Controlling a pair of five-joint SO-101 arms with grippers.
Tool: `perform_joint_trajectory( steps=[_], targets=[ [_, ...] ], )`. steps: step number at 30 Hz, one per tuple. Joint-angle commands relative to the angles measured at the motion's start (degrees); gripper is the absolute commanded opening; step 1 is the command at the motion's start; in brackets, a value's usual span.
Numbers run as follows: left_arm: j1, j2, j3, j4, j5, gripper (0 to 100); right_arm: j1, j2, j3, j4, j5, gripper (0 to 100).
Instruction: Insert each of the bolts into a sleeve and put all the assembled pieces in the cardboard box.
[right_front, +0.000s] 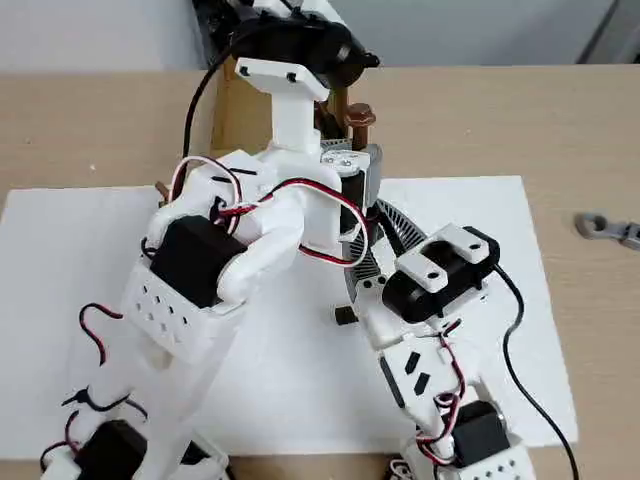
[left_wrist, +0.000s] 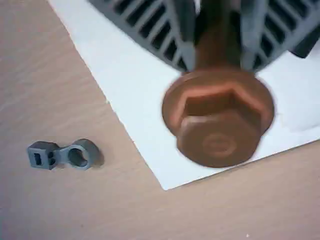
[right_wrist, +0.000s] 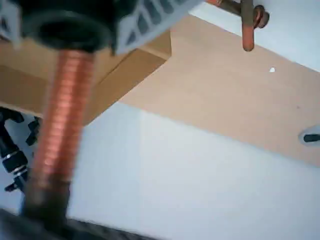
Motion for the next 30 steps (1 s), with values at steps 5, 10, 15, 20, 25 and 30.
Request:
perform_joint_trajectory(
  steps=[5, 10, 15, 20, 25, 30],
  targets=[
    [1.14, -2.11, 0.66, -1.58, 0.0, 0, 0.57, -0.57, -0.79, -1.1, -2.37, 0.4],
    [4.22, -2.11, 0.92, -2.2, 0.0, 0, 0.66, -0.57, -0.79, -1.1, -2.37, 0.4],
    [4.04, -2.11, 0.92, -1.76, -0.35, 0, 0.66, -0.57, -0.79, -1.1, -2.37, 0.4],
    [2.73, -2.11, 0.92, -0.09, -0.62, 0, 0.66, -0.57, -0.79, -1.1, -2.37, 0.4],
    [2.99, -2.11, 1.01, 1.49, -1.58, 0, 0.66, -0.57, -0.79, -1.1, -2.37, 0.4],
    [5.36, -2.11, 1.89, 2.55, -1.58, 0, 0.66, -0.57, -0.88, -1.1, -2.37, 0.4]
  ],
)
